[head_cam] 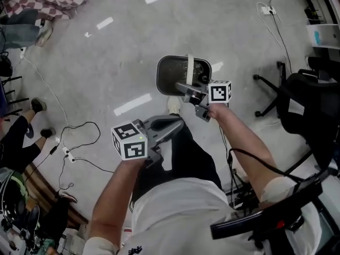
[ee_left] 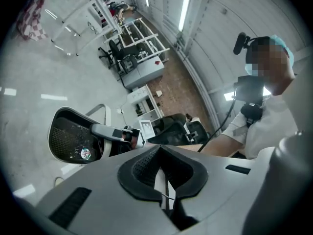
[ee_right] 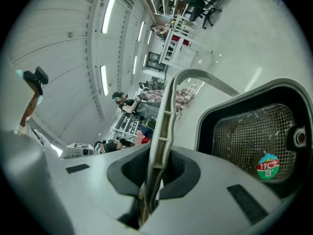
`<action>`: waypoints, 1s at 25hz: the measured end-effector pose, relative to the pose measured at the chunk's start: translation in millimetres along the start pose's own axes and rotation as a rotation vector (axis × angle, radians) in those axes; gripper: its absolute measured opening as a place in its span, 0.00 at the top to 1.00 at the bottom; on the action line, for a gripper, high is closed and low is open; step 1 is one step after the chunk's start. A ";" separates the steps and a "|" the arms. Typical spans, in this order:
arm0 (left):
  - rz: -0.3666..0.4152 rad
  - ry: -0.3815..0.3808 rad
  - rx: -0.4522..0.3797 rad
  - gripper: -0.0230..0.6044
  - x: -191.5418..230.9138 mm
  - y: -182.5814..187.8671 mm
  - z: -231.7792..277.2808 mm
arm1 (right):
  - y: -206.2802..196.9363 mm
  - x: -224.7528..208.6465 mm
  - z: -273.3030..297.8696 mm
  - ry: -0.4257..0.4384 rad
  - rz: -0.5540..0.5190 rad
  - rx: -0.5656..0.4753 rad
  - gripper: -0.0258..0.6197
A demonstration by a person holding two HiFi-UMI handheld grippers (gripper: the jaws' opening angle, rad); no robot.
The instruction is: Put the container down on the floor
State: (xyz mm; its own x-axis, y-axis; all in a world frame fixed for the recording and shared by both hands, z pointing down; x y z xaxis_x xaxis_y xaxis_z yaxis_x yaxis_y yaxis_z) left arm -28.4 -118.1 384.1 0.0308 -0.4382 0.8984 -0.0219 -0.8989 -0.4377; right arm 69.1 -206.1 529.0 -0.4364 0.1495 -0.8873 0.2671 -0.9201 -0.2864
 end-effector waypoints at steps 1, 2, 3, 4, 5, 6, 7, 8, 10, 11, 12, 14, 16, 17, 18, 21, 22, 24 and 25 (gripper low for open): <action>-0.010 -0.004 -0.001 0.95 15.9 7.5 4.2 | 9.4 -16.0 6.8 -0.013 -0.005 0.005 0.92; -0.023 -0.010 -0.005 0.95 31.1 13.4 7.7 | 17.1 -31.0 13.8 -0.021 -0.010 0.009 0.92; -0.035 -0.013 -0.009 0.95 45.8 17.7 10.8 | 23.5 -45.6 20.5 -0.025 -0.012 0.012 0.92; -0.043 -0.014 -0.009 0.95 60.1 20.8 14.0 | 29.6 -60.0 27.1 -0.026 -0.011 0.012 0.92; -0.047 -0.013 -0.004 0.95 74.2 23.1 17.4 | 35.4 -74.9 33.4 -0.026 -0.005 0.009 0.92; -0.049 -0.012 0.004 0.95 88.0 24.9 20.7 | 40.7 -90.0 39.7 -0.024 0.004 0.005 0.92; -0.050 -0.013 0.010 0.95 101.1 26.4 23.4 | 45.4 -104.9 46.3 -0.021 0.014 0.001 0.92; -0.052 -0.017 0.015 0.95 113.2 27.7 25.3 | 49.2 -119.5 53.1 -0.017 0.024 -0.003 0.92; -0.057 -0.029 0.021 0.95 134.4 29.4 27.2 | 55.6 -149.2 66.7 -0.020 0.037 -0.017 0.92; -0.058 -0.034 0.025 0.95 144.3 30.0 27.6 | 58.8 -164.5 73.7 -0.027 0.036 -0.025 0.92; -0.060 -0.036 0.031 0.95 154.1 29.9 27.7 | 61.1 -179.2 80.8 -0.036 0.036 -0.032 0.92; -0.071 -0.035 0.046 0.95 173.6 27.3 26.4 | 61.7 -205.5 94.7 -0.048 0.050 -0.042 0.92; -0.080 -0.026 0.066 0.95 193.6 25.1 24.5 | 60.3 -229.1 107.9 -0.047 0.078 -0.048 0.92; -0.078 -0.021 0.076 0.95 203.3 24.9 24.0 | 60.4 -240.3 113.8 -0.052 0.088 -0.047 0.92; -0.073 -0.018 0.085 0.95 212.0 24.9 24.0 | 60.9 -250.7 119.2 -0.060 0.094 -0.046 0.92; -0.069 -0.024 0.091 0.95 234.1 23.7 23.5 | 58.5 -276.4 136.1 -0.065 0.114 -0.047 0.92; -0.075 -0.027 0.088 0.95 241.3 23.0 21.5 | 56.4 -284.4 142.5 -0.073 0.111 -0.046 0.92; -0.090 -0.033 0.078 0.95 254.4 21.7 16.3 | 50.5 -297.7 156.0 -0.081 0.119 -0.045 0.92; -0.095 -0.035 0.074 0.95 259.6 20.9 15.1 | 48.1 -302.6 161.1 -0.076 0.127 -0.047 0.92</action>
State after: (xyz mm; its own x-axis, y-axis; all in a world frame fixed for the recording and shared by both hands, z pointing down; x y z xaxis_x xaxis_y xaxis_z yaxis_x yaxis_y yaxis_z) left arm -5.8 -250.7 607.6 0.0640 -0.3497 0.9347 0.0566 -0.9338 -0.3533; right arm 75.6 -353.9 841.9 -0.4598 0.0037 -0.8880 0.3630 -0.9118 -0.1918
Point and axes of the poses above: the fingertips, and each gripper's own axes: z forward along the fingers, x to its left, y out of its top, the point moved 5 cm from there along -z, backward along the fingers, and after that the axes turned 13 degrees about -y, right-handed, at the moved point
